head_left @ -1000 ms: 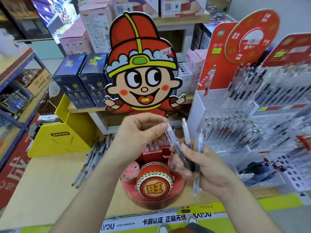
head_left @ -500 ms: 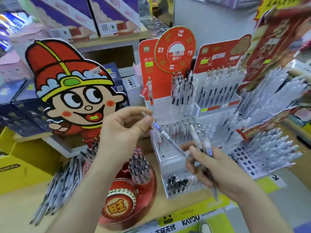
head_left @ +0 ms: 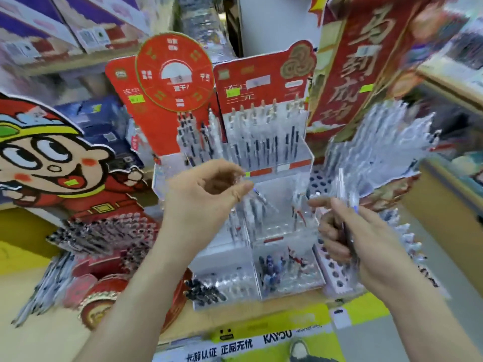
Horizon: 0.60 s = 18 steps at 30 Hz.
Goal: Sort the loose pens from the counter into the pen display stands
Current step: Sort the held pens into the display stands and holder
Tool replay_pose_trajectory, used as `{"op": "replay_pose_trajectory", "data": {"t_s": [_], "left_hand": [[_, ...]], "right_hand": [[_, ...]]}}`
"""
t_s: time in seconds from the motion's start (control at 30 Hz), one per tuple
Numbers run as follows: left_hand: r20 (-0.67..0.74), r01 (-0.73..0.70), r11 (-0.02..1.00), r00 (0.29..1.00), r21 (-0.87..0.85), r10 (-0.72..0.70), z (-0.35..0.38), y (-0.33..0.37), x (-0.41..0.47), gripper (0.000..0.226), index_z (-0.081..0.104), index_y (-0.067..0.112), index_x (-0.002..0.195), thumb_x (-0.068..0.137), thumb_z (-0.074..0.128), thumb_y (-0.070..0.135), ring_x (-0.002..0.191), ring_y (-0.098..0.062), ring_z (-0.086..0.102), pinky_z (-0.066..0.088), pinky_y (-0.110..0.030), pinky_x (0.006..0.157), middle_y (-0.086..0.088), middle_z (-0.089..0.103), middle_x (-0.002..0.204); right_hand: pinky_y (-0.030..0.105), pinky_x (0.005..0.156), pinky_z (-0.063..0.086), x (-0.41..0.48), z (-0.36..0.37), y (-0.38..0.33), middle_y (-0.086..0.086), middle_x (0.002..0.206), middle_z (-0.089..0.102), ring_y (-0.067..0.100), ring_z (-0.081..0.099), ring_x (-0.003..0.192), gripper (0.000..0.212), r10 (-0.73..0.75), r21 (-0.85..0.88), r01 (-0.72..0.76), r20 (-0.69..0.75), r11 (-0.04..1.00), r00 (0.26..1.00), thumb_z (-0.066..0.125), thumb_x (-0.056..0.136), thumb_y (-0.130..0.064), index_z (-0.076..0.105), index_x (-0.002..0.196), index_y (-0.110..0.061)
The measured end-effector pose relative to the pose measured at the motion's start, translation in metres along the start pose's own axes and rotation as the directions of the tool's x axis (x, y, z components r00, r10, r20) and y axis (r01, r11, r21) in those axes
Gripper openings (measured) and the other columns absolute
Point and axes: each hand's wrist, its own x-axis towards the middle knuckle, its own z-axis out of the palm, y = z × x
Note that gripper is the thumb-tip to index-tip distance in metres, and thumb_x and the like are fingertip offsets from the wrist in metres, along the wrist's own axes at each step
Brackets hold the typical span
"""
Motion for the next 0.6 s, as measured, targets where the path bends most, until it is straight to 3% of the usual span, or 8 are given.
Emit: {"op": "replay_pose_trajectory", "data": {"t_s": [0.1,0.2,0.37,0.47,0.6], "left_hand": [[0.053,-0.022,0.987,0.999,0.160,0.014,0.023,-0.009,-0.005,0.013,0.072,0.019,0.085,0.075,0.080,0.017,0.066,-0.008,0.063,0.055,-0.029,0.068,0.013,0.066,0.072],[0.099,-0.065,0.945,0.995,0.320,0.034,0.035,-0.021,-0.010,0.013,0.073,0.019,0.087,0.076,0.080,0.021,0.064,-0.004,0.058,0.054,-0.031,0.067,0.018,0.061,0.069],[0.046,0.015,0.934,0.998,0.356,-0.033,0.043,-0.028,-0.013,0.015,0.075,0.016,0.088,0.075,0.080,0.021,0.069,-0.006,0.061,0.054,-0.032,0.069,0.011,0.066,0.072],[0.028,0.043,0.926,0.998,0.376,-0.058,0.043,-0.029,-0.012,0.015,0.075,0.014,0.088,0.074,0.081,0.019,0.072,-0.007,0.060,0.053,-0.031,0.071,0.008,0.067,0.073],[0.099,0.027,0.905,0.992,0.424,-0.076,0.048,-0.033,-0.012,0.013,0.075,0.015,0.085,0.076,0.080,0.022,0.072,-0.007,0.055,0.049,-0.026,0.068,0.010,0.064,0.071]], "right_hand": [[0.021,0.039,0.019,0.004,-0.009,-0.001,0.004,0.061,0.041,0.013,0.025,0.040,0.028,0.036,-0.030,-0.033,0.089,0.999,0.995,0.044,0.100,-0.020,0.072,0.102,-0.015],[0.023,0.042,0.021,0.007,-0.014,-0.002,0.007,0.064,0.048,0.016,0.028,0.042,0.026,0.060,-0.096,-0.046,0.147,0.994,0.987,0.044,0.099,-0.014,0.068,0.110,-0.019],[0.021,0.042,0.023,0.012,-0.014,-0.001,0.010,0.066,0.053,0.016,0.027,0.042,0.029,0.098,-0.105,-0.075,0.238,0.992,0.966,0.043,0.098,-0.010,0.067,0.101,-0.025],[0.022,0.043,0.022,0.015,-0.012,0.000,0.009,0.068,0.051,0.015,0.028,0.043,0.028,0.144,-0.120,-0.112,0.300,0.986,0.943,0.044,0.098,-0.010,0.068,0.107,-0.020],[0.025,0.045,0.018,0.018,-0.013,0.002,0.009,0.071,0.049,0.014,0.030,0.047,0.032,0.186,-0.105,-0.159,0.357,0.982,0.915,0.043,0.096,-0.008,0.071,0.111,-0.015]]}}
